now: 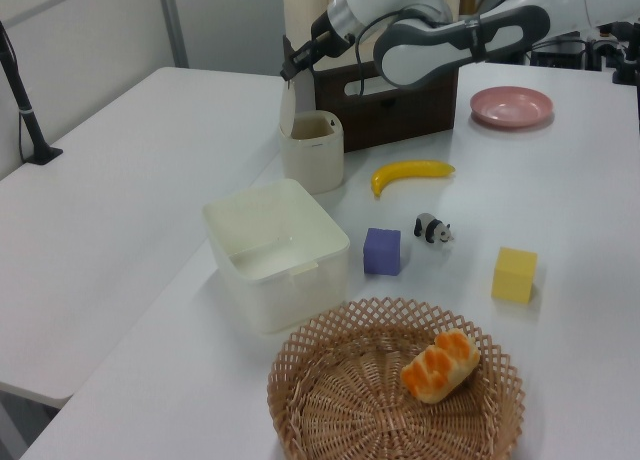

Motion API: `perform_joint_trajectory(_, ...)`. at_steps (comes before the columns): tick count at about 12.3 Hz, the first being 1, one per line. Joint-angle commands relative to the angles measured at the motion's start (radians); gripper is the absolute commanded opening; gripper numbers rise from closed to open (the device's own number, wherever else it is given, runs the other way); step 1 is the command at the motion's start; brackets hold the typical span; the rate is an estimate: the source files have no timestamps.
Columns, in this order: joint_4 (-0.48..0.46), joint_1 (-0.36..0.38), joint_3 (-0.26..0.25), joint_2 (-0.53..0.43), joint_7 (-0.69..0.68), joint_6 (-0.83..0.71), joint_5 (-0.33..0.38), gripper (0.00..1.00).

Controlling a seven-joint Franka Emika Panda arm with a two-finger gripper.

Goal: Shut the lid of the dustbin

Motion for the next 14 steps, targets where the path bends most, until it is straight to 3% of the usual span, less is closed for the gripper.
perform_joint_trajectory(1, -0.023, 0.008, -0.013, 0.003, -0.008, 0.041, 0.007, 0.10)
perform_joint_trajectory(6, -0.052, -0.005, -0.021, 0.000, -0.040, 0.032, -0.001, 0.10)
perform_joint_trajectory(14, -0.222, -0.008, -0.047, -0.025, -0.132, 0.008, 0.005, 0.07)
